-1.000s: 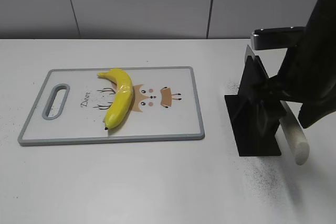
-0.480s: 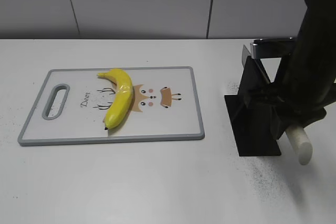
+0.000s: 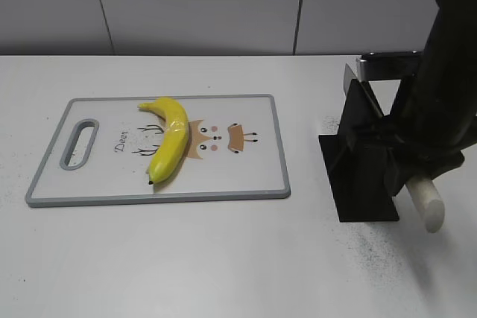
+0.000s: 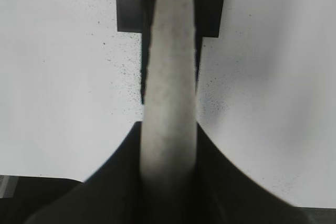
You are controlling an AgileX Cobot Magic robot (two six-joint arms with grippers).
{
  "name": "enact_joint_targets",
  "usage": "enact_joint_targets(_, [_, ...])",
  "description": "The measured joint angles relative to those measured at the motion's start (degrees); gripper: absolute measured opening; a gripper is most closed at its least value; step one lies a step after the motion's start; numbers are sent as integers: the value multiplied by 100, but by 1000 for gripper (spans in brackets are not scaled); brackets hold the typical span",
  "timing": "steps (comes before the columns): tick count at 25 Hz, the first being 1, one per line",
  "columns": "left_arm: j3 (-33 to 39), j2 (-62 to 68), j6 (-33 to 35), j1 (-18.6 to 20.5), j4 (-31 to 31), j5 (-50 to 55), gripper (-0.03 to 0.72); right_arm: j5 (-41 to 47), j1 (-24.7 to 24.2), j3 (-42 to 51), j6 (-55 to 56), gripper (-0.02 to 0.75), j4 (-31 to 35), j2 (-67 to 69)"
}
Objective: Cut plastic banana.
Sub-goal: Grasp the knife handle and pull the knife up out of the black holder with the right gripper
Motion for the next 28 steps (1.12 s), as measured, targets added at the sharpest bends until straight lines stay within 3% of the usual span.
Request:
enact_joint_targets(17, [0,0,0,0,17,0,519,78,0,-16,112,157,18,-1231])
enact_joint_targets(28, [0,0,0,0,16,-7,518,430,0,-970,43,157,-91,-1356])
